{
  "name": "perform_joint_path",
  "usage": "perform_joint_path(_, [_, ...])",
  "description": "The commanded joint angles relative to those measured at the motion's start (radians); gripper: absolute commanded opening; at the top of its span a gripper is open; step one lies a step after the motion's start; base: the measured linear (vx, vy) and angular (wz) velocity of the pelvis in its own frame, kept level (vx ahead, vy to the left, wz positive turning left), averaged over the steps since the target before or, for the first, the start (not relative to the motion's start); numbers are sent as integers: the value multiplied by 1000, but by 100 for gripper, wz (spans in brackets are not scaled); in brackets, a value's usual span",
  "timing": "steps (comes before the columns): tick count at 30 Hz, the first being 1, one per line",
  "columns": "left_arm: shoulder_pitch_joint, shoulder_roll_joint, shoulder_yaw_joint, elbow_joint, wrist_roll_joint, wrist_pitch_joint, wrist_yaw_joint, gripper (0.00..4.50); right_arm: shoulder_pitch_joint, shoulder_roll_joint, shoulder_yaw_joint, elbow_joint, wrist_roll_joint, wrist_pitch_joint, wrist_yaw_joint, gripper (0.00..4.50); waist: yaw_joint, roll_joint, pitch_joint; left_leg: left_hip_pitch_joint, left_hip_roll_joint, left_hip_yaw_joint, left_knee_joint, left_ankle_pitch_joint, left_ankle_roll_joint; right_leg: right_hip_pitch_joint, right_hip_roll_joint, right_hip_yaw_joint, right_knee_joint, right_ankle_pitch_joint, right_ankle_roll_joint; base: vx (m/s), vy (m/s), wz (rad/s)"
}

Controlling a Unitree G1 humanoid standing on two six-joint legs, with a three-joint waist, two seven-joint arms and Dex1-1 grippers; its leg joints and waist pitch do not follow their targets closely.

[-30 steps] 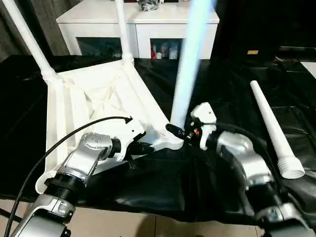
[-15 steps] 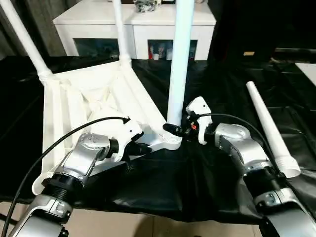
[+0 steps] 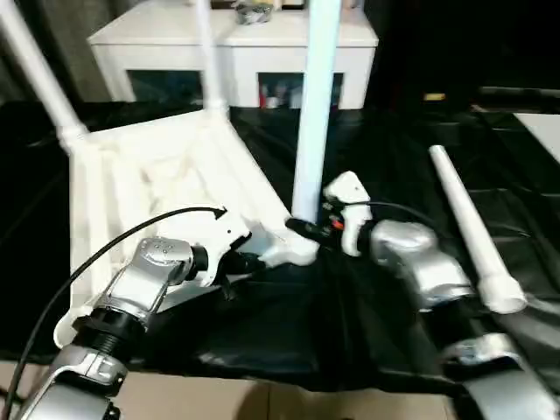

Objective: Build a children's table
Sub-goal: Insert table leg to table base

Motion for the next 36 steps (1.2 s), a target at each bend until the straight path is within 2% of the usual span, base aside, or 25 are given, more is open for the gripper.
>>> perform_joint_path(1, [-27,-28,70,18,0,46,104,0,60,13,-13,141,-56,104,-118,187,4,-3,-39,-1,17,-10,-92,-387,-20,31,-42,20,-100,-447,-166,0,0,0])
perform_joint_path(6, [-76,-119,67,71,30,125,266,0,38,93,-32,206,-78,121,-301,187,2,-5,-37,9,13,-13,-95,-434,-26,23,-41,18,-114,-500,-144,0,0,0])
perform_joint_path(8, [-89,-141,63,87,36,130,294,0,27,111,-33,227,-85,120,-343,187,3,-4,-38,10,13,-15,-96,-445,-27,21,-41,18,-117,-503,-134,0,0,0])
perform_joint_path(9, [-112,-184,53,116,51,135,340,0,3,149,-38,272,-93,108,-417,187,1,-2,-37,9,12,-15,-97,-453,-28,19,-41,18,-117,-504,-132,0,0,0])
perform_joint_path(11, [-121,-201,52,128,55,135,357,0,-6,164,-43,290,-95,103,-449,187,3,-5,-41,13,11,-16,-97,-462,-26,20,-41,16,-119,-491,-125,0,0,0])
perform_joint_path(13, [-142,-251,58,157,56,145,409,0,-36,209,-74,346,-92,89,-536,187,-1,-4,-41,10,11,-17,-101,-465,-26,22,-39,14,-119,-477,-126,0,0,0])
perform_joint_path(16, [-152,-279,60,165,59,157,447,0,-62,241,-110,394,-79,81,-599,187,0,-3,-41,12,10,-17,-103,-480,-26,20,-39,13,-123,-471,-119,0,0,0])
perform_joint_path(21, [-143,-267,69,151,56,167,456,0,-80,259,-135,421,-69,56,-617,187,-1,-10,-43,14,10,-19,-107,-521,-26,15,-37,11,-128,-484,-97,0,0,0])
perform_joint_path(23, [-143,-262,71,153,56,165,456,0,-85,262,-143,426,-65,46,-617,187,-1,-9,-45,14,11,-18,-108,-518,-24,15,-39,12,-130,-482,-97,0,0,0])
perform_joint_path(26, [-144,-254,78,157,59,161,456,0,-109,272,-169,440,-56,-15,-588,187,-2,-7,-44,11,12,-19,-113,-519,-24,18,-40,9,-130,-472,-100,0,0,0])
perform_joint_path(27, [-144,-249,77,157,60,159,454,0,-120,274,-175,440,-51,-40,-558,222,-2,-5,-48,12,14,-20,-113,-511,-23,21,-42,9,-130,-456,-104,0,0,0])
perform_joint_path(28, [-143,-247,77,156,59,158,454,0,-125,273,-176,440,-51,-44,-556,243,-4,-6,-46,9,14,-20,-115,-506,-21,22,-42,9,-130,-446,-107,0,0,0])
perform_joint_path(29, [-143,-244,77,154,58,159,452,0,-129,272,-178,438,-49,-48,-551,243,-3,-6,-45,6,14,-19,-116,-502,-21,23,-41,9,-129,-436,-111,0,0,0])
perform_joint_path(30, [-143,-241,77,151,58,158,450,0,-133,271,-179,433,-45,-50,-544,260,-3,-7,-44,11,13,-17,-115,-514,-18,19,-40,9,-132,-447,-113,0,0,0])
perform_joint_path(31, [-143,-236,76,149,59,153,446,0,-139,267,-177,423,-46,-52,-530,266,-4,-8,-45,9,13,-18,-114,-512,-18,20,-42,10,-131,-446,-116,0,0,0])
perform_joint_path(32, [-143,-234,76,149,60,151,444,0,-141,266,-176,420,-47,-53,-525,266,-6,-9,-47,1,13,-20,-117,-491,-18,29,-42,9,-126,-427,-119,0,0,0])
perform_joint_path(33, [-145,-227,77,148,59,143,438,0,-149,262,-172,407,-45,-53,-498,290,-7,-10,-45,-3,14,-19,-117,-477,-14,31,-42,9,-125,-416,-122,0,0,0])
perform_joint_path(36, [-146,-215,80,146,57,132,424,0,-163,254,-177,386,-42,-56,-457,307,-7,-11,-47,0,13,-14,-113,-448,-3,29,-44,13,-125,-399,-140,0,0,0])
